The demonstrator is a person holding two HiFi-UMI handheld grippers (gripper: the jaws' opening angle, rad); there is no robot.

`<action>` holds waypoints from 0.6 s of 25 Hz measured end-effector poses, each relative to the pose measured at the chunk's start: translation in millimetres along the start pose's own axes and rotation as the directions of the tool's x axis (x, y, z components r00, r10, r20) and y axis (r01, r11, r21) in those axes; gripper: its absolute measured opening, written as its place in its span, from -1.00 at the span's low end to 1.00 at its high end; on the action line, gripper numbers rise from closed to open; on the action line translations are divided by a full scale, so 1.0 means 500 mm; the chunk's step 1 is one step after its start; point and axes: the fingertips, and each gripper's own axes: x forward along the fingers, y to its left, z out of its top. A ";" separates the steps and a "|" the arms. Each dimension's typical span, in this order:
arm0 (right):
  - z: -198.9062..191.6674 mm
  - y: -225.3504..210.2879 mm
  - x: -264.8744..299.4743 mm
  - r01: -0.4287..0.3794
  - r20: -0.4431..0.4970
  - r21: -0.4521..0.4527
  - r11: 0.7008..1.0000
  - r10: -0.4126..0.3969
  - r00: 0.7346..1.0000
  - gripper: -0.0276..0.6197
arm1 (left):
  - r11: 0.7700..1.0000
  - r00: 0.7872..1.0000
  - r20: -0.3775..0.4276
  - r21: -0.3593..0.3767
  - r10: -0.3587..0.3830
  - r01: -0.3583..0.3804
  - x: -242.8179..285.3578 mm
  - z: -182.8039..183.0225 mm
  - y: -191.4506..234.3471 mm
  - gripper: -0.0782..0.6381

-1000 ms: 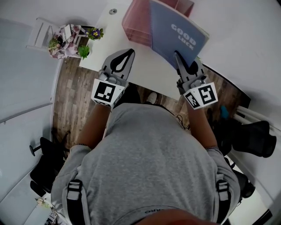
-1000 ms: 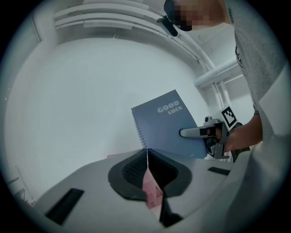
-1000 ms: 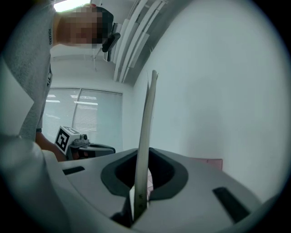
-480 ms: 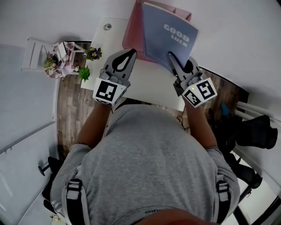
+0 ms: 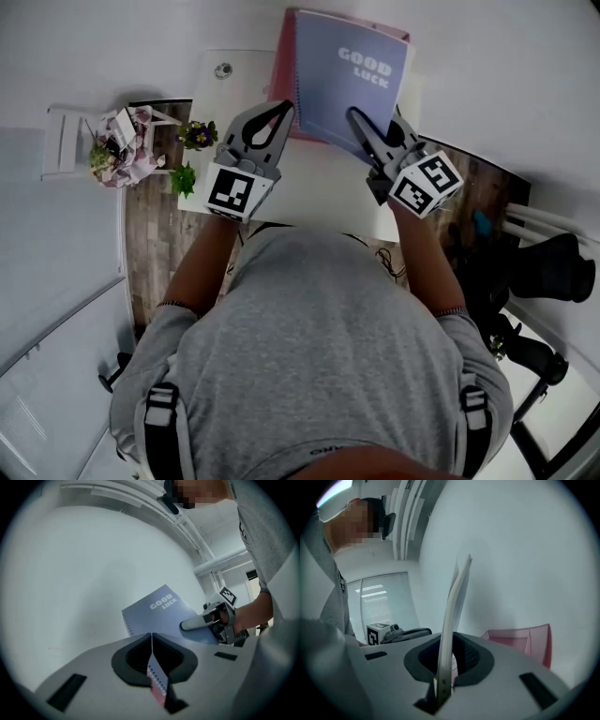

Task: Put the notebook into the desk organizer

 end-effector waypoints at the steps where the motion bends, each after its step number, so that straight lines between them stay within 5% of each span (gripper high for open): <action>1: -0.001 -0.005 0.006 0.001 -0.001 0.018 1.000 -0.001 1.000 -0.79 | 1.000 1.000 0.003 0.003 0.001 -0.001 0.002 -0.004 0.007 -0.71; 15: -0.020 -0.088 0.084 0.007 -0.043 0.281 0.960 0.005 0.999 -0.79 | 0.999 0.999 -0.022 -0.015 -0.032 0.031 0.061 -0.042 0.073 -0.71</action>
